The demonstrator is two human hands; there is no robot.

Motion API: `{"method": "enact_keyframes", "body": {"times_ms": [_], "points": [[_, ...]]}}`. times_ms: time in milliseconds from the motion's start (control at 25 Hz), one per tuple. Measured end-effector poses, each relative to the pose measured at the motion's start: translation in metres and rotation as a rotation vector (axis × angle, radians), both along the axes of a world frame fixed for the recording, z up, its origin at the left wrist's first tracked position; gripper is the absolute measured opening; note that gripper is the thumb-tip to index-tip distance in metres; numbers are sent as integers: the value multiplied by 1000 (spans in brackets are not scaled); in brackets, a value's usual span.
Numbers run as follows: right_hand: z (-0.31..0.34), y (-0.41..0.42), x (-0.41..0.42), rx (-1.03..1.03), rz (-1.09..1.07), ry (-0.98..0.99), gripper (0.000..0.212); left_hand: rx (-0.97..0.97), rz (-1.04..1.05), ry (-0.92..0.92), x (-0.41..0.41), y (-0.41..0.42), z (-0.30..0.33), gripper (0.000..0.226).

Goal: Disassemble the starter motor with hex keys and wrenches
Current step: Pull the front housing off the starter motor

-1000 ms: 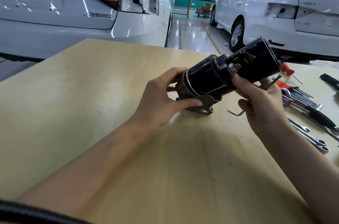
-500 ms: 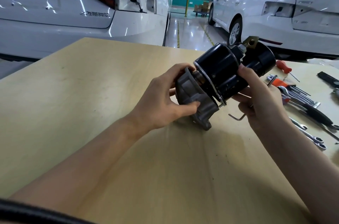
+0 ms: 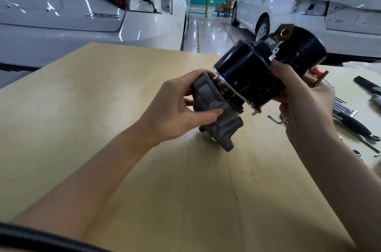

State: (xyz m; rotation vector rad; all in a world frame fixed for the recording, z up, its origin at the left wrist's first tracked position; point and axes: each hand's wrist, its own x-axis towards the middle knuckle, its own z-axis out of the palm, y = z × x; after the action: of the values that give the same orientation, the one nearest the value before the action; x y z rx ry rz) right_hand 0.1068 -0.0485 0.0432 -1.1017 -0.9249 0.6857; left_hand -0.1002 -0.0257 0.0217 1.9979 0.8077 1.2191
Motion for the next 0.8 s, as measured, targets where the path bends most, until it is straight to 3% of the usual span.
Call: {"method": "enact_keyframes", "body": {"times_ms": [240,560,800], "points": [[-7,5,10,-152,16,114,33,-157,-116,56,-26,15,8,61],[-6,11,17,-93,48,294,23,-264,-108,119,-55,28,11,66],[-14,20,22,-47,313,362,41,-348,-13,195,-82,41,10,59]]}}
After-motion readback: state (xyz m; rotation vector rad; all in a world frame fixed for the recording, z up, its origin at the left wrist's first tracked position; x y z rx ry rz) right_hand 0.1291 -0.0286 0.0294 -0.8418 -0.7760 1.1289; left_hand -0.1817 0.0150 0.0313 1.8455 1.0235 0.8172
